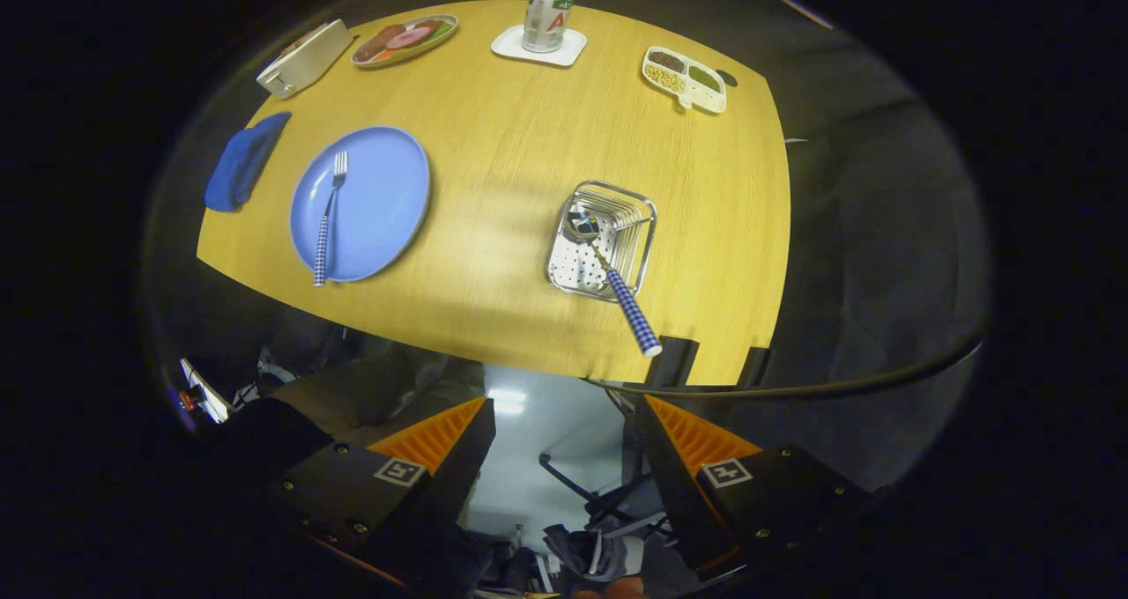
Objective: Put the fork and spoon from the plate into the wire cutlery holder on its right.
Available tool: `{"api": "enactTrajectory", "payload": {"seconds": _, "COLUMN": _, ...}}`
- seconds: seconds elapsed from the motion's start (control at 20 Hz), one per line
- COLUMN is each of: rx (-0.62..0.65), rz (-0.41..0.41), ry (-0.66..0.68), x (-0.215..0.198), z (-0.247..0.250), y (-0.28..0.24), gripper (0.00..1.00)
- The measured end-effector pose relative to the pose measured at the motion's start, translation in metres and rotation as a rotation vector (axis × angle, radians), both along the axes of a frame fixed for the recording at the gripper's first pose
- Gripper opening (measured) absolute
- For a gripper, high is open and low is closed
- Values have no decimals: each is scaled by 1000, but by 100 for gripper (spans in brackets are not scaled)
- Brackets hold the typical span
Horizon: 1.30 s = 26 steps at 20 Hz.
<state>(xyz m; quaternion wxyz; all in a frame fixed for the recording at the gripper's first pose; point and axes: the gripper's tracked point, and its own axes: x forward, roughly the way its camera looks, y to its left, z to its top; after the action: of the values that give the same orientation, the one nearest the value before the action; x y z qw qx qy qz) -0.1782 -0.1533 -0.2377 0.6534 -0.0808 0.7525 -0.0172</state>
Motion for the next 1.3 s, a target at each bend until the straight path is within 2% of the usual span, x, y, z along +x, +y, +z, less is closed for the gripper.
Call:
{"api": "enactTrajectory", "payload": {"seconds": 0.25, "rx": 58, "rz": -27, "ry": -44, "x": -14, "z": -10, "y": 47, "gripper": 98}}
{"api": "enactTrajectory", "payload": {"seconds": 0.55, "rx": 191, "rz": -76, "ry": -261, "x": 20, "z": -30, "y": 121, "gripper": 98}}
{"api": "enactTrajectory", "payload": {"seconds": 0.8, "rx": 251, "rz": -11, "ry": -327, "x": 44, "z": -45, "y": 171, "gripper": 98}}
{"api": "enactTrajectory", "payload": {"seconds": 1.0, "rx": 275, "rz": 42, "ry": -292, "x": 46, "z": -64, "y": 201, "gripper": 98}}
{"api": "enactTrajectory", "payload": {"seconds": 1.3, "rx": 297, "rz": 44, "ry": -310, "x": 65, "z": -88, "y": 229, "gripper": 98}}
